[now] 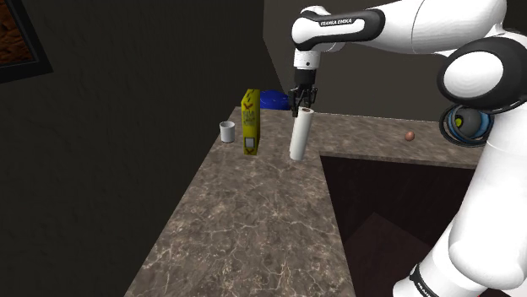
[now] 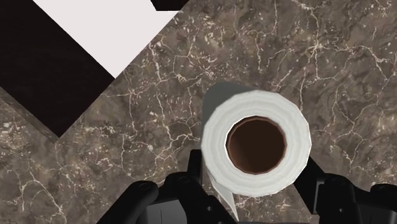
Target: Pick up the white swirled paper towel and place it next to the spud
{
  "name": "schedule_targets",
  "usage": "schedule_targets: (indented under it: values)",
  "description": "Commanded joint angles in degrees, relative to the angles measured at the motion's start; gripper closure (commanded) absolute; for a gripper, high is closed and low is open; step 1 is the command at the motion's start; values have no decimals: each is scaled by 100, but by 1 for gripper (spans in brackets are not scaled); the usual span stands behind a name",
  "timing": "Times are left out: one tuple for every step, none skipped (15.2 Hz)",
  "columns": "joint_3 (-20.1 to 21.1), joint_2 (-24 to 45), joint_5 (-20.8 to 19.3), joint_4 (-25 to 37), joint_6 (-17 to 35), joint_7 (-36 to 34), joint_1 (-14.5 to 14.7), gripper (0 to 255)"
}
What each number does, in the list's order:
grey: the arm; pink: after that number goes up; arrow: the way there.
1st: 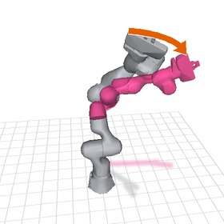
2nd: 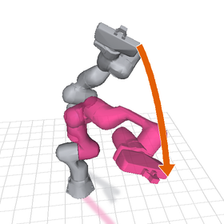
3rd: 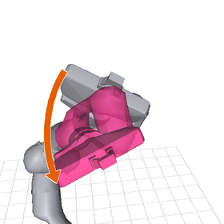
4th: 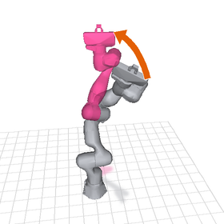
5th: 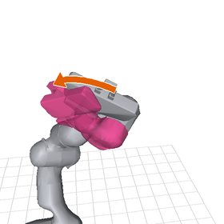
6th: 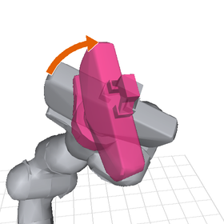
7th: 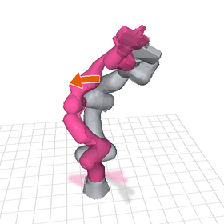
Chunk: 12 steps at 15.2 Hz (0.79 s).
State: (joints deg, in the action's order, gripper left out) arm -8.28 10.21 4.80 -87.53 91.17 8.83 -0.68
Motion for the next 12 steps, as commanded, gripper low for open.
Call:
schedule_targets:
  values:
    - [-1, 27, 3, 199, -174, -10, -4, 255]
    - [-2, 40, 5, 293, -256, -14, -7, 255]
    - [-3, 54, 7, 390, -339, -17, -10, 255]
    - [-4, 70, 9, 490, -422, -20, -13, 255]
    - [-5, 88, 12, 592, -507, -23, -16, 255]
    - [-6, 108, 15, 697, -592, -27, -20, 255]
    - [-7, 130, 19, 805, -679, -30, -24, 255]
    - [-8, 154, 23, 916, -766, -32, -28, 255]
    - [-9, 180, 27, 1031, -855, -35, -33, 255]
    - [-10, 208, 32, 1149, -945, -38, -38, 255]
    - [-12, 239, 37, 1271, -1036, -41, -43, 255]
    - [-13, 272, 43, 1397, -1129, -44, -49, 255]
